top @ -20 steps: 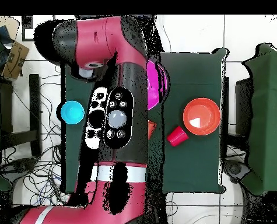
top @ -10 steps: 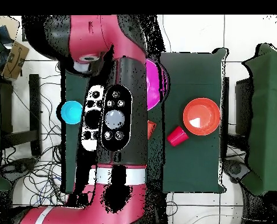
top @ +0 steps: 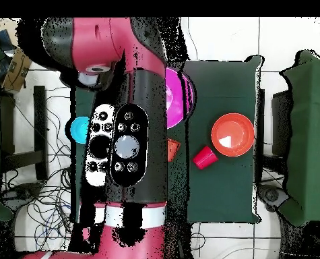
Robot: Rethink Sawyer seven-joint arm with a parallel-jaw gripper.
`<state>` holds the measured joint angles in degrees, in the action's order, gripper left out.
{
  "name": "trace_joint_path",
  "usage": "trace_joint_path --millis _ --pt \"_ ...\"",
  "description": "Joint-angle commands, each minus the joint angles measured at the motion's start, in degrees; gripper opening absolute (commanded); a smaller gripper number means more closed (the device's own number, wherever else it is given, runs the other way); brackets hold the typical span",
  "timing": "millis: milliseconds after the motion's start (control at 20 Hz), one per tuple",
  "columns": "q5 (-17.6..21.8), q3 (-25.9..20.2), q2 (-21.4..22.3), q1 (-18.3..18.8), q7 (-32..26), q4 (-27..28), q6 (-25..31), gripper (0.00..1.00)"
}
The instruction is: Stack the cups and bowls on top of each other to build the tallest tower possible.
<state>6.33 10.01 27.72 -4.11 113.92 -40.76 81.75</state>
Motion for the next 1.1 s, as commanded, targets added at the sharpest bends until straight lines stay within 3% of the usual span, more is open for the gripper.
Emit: trace_joint_path --millis 50,600,850,1100 --pt "-0.39 -3.21 2.97 -1.81 1.98 -11.84 -3.33 1.0" --pt "-0.3 -3.19 5.59 -3.06 4.26 -20.27 -11.89 1.0" --pt "2.07 -1.34 6.22 -4.8 4.98 -22.2 -16.07 1.0" --pt "1.52 -0.94 6.53 -4.95 4.71 -24.01 -18.27 1.0"
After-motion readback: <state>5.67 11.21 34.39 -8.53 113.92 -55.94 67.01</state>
